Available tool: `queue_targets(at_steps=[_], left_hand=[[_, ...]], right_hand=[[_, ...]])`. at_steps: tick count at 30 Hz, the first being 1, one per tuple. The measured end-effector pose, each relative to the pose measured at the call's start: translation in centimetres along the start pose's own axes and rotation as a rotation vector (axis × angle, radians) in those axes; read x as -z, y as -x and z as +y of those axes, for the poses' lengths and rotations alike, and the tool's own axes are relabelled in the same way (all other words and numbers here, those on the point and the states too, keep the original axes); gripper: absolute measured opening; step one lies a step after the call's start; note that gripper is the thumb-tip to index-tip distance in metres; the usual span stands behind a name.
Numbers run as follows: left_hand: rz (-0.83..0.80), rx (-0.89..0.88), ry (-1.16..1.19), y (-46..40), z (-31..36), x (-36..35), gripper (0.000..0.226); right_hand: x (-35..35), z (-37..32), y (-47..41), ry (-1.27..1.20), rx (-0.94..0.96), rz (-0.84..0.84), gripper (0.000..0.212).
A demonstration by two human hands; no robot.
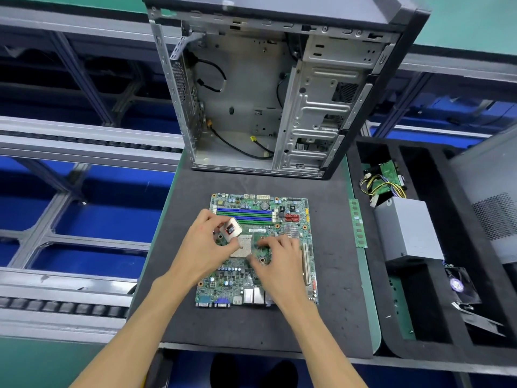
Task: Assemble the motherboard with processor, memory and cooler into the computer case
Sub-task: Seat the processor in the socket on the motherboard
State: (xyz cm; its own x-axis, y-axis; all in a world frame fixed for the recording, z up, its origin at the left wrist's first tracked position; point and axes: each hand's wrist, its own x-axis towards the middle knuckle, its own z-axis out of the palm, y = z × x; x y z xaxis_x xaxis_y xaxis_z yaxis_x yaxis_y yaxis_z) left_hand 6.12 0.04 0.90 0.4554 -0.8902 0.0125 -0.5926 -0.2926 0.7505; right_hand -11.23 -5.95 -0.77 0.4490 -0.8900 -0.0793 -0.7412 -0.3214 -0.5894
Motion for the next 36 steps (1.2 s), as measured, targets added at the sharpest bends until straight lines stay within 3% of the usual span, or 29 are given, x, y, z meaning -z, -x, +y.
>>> queue_targets(at_steps=[7, 17, 24, 30, 36], left_hand=[[-0.089, -0.050, -0.001, 0.1, -0.8, -0.5, 0.039], [-0.090, -0.042, -0.042, -0.2, -1.5, -1.1, 0.038], [-0.097, -0.015, -0.067, -0.3, -1.5, -1.1, 0.040], [-0.157, -0.087, -0.182, -0.2, -1.8, -0.9, 0.045], [-0.214, -0.214, -0.289, 0.0, -1.6, -1.3, 0.047]], right_hand=[[-1.4, 0.2, -0.2, 0.139, 0.030, 0.038, 0.023], [-0.4, 1.1, -0.7, 0.088, 0.128, -0.009, 0.025], [-0.5, 1.2, -1.3, 0.049, 0.131, 0.017, 0.048], [-0.4, 0.8, -2.7, -0.055, 0.226, 0.133, 0.023], [-0.4, 1.1, -4.5, -0.063, 0.228, 0.128, 0.023]])
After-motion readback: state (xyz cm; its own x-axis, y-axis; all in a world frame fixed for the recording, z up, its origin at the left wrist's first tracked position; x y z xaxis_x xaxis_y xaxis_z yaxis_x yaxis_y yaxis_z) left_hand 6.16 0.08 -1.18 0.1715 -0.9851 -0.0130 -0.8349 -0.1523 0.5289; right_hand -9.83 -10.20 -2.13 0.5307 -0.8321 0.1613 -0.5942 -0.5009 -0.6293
